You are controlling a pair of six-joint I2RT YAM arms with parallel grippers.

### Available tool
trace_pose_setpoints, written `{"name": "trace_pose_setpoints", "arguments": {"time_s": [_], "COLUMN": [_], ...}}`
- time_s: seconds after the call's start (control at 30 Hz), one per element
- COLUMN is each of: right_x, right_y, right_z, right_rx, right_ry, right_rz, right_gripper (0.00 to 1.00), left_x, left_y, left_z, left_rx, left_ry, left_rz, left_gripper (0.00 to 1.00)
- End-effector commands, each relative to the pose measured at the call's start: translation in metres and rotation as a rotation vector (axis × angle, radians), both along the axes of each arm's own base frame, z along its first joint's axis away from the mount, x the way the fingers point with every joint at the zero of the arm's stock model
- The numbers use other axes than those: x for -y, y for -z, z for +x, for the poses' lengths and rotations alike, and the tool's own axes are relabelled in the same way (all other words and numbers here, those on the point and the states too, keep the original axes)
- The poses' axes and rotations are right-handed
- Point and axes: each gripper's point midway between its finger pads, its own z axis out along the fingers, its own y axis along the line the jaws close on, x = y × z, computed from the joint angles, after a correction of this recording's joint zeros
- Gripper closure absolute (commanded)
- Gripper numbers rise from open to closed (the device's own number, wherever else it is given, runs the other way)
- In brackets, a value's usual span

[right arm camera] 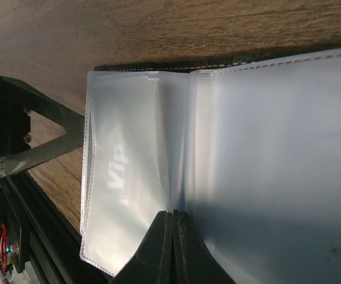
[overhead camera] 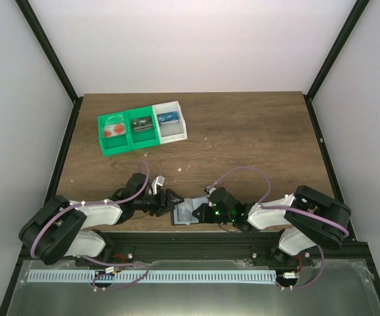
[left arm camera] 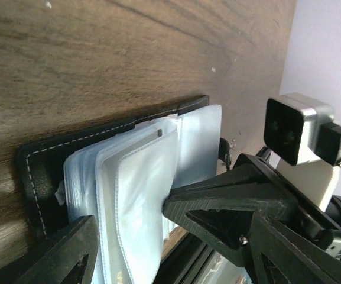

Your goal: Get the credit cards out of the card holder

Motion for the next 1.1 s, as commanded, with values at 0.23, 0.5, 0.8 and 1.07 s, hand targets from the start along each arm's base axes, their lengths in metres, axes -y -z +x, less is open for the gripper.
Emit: {"name": "trace_pose_setpoints", "arguments": {"time_s": [0.23,0.5,0.8,1.07], "right_x": [0.008,0.009,0.009,0.009], "right_y": [0.009,0.008,0.009,0.008], "right_z": [-0.004,-0.003,-0.004,-0.004], "right_rx": [-0.021,-0.019,-0.020,-0.020], "right_ry": [0.004,0.007,0.008,0.006], "right_rz": [-0.025,-0.023,-0.025,-0.022], "right_gripper": [0.99,1.00,1.00,0.99], "left_x": [0.007,0.000,0.006,0.008], "left_y": [0.010,-0.017,-0.015,-0.002], "left_z": [-0.006,0.011,-0.001,-0.003], "left_rx": [-0.011,0.083,0.018,0.012], "left_ry": [0.038,-0.025,0.012,0.032], "left_rz": [-0.021,0.032,-0.043,-0.024], "left_gripper": [0.28,0.28,0.27,0.27]}}
